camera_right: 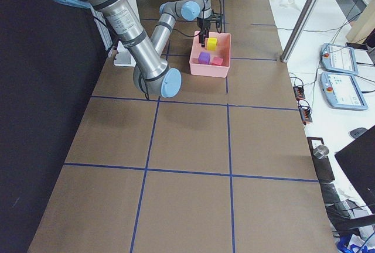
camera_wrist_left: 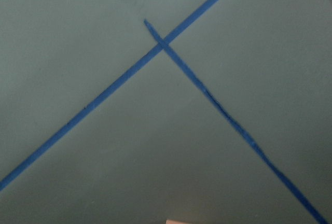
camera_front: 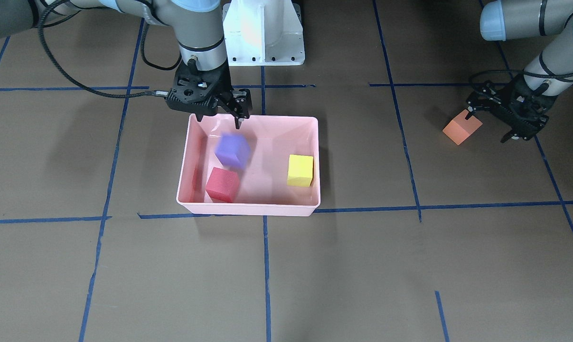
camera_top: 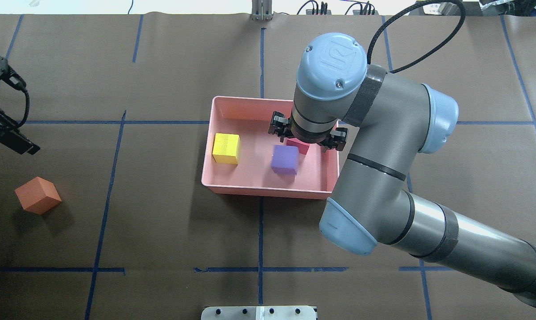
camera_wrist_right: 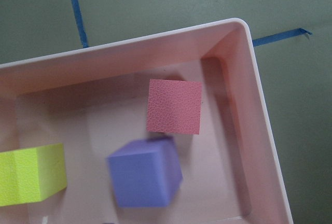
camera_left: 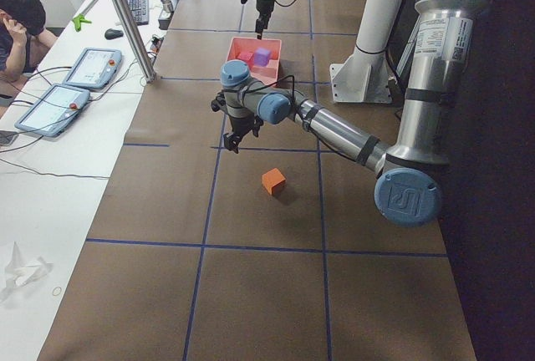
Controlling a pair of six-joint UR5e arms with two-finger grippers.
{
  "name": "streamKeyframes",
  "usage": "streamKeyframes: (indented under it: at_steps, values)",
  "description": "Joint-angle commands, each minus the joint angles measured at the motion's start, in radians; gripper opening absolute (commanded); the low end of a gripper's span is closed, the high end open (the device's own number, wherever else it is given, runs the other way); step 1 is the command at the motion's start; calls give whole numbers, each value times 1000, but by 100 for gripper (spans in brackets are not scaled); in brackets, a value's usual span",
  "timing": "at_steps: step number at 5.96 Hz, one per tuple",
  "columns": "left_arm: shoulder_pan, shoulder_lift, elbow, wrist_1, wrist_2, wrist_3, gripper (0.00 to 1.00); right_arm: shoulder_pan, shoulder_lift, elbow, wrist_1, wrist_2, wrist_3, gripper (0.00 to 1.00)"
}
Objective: Place blocks into pink bin with both arms
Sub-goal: 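Drop the purple cube into the bin while the left arm reaches out, then grasp the orange cube with the left gripper while the right arm withdraws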
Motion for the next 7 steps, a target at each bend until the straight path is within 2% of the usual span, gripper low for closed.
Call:
streamKeyframes:
  at_steps: [1,3,4,5,7]
  values:
    - [-1,117,7,-184,6,-2,100,80,-90,96,-7,92,-136,100]
    - [11,198,39,-366,11,-3,100,214,-230,195,-9,179,-386,100]
    - [49,205,57,-431,34,-91,100,243,-295,245,-6,193,-446,100]
    - [144,205,82,-509,131,-179,100,291,-339,262,-6,254,-533,100]
    - [198,205,141,-591,140,-218,100,366,-417,273,-4,291,-679,100]
